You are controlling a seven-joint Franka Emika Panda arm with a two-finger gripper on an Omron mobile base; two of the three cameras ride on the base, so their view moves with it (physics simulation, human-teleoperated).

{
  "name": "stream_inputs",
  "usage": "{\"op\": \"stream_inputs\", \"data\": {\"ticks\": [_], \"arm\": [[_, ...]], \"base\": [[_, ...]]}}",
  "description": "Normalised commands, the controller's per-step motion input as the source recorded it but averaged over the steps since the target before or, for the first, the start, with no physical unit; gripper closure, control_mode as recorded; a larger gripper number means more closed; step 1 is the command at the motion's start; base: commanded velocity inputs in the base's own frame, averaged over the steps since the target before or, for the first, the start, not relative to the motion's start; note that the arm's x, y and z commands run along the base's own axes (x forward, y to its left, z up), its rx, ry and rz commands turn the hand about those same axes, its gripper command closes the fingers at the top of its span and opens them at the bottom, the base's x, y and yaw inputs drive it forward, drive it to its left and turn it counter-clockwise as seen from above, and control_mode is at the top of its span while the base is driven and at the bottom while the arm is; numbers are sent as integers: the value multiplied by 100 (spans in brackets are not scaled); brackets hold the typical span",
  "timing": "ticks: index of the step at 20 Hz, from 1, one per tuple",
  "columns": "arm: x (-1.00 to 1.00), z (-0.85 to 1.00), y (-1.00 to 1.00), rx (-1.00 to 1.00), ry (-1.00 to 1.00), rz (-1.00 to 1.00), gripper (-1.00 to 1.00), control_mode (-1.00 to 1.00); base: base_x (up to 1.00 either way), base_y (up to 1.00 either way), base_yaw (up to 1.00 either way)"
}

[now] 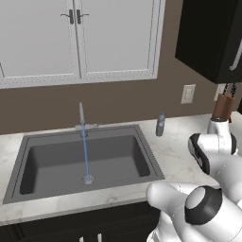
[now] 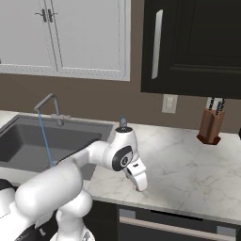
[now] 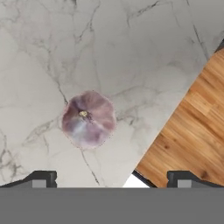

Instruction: Turn on the sink faucet. Then move the garlic from the counter to the sink. Turn off the sink. Move the vegetable from the sink to the pot next to the stove. Finally move the pot to the rear right burner.

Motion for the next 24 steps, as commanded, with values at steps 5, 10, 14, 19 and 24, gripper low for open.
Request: {"op": "stream_inputs", "data": {"ticks": [5,10,14,19,24], "arm": [[9,-12,-1,0,0,0,-100,-100],[12,-16,-13,0,0,0,-100,-100],[9,-12,-11,0,0,0,-100,-100],[10,-2,-1,0,0,0,-100,-100],[3,-7,-2,0,0,0,-100,-100]], "base": [[0,0,0],[0,0,0],[0,0,0],[0,0,0],[0,0,0]]}}
